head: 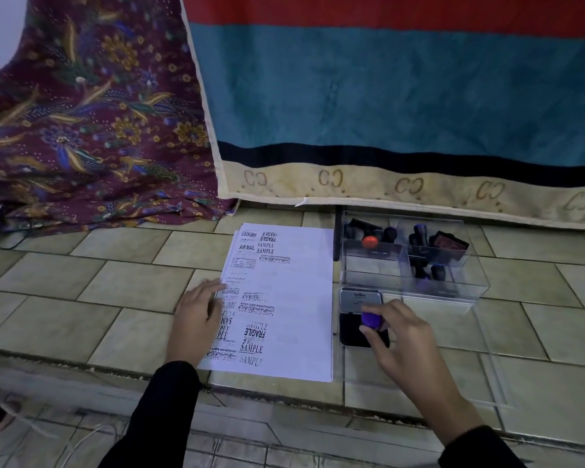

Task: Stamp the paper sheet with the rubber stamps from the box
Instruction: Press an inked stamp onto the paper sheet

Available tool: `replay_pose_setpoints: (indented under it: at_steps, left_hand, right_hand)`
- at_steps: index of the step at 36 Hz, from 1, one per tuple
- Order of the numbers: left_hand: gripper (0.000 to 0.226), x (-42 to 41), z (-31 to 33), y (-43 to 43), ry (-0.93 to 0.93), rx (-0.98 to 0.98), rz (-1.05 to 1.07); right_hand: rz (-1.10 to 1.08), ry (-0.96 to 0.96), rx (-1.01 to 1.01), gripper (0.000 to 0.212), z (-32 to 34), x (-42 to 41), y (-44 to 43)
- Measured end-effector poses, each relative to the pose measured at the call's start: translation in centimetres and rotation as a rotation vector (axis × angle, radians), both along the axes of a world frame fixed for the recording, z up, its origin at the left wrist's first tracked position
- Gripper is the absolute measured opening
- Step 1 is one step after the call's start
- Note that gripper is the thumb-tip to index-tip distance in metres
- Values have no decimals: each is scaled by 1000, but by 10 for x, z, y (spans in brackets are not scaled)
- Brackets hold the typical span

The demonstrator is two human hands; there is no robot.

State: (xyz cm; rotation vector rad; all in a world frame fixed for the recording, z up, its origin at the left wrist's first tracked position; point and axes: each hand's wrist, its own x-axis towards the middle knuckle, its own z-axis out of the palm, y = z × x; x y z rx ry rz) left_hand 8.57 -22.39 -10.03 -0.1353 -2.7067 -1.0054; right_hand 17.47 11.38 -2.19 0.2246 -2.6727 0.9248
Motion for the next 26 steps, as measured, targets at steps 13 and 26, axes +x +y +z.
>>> replay_pose_setpoints:
  at_steps: [13, 26]
  left_hand:
    - [35, -3, 1, -3, -12, 8, 12]
    - [42, -5, 0, -3, 4, 0, 6]
  right_hand:
    - [141, -33, -162, 20, 25, -35, -80]
    - [289, -77, -18, 25, 8, -66, -136]
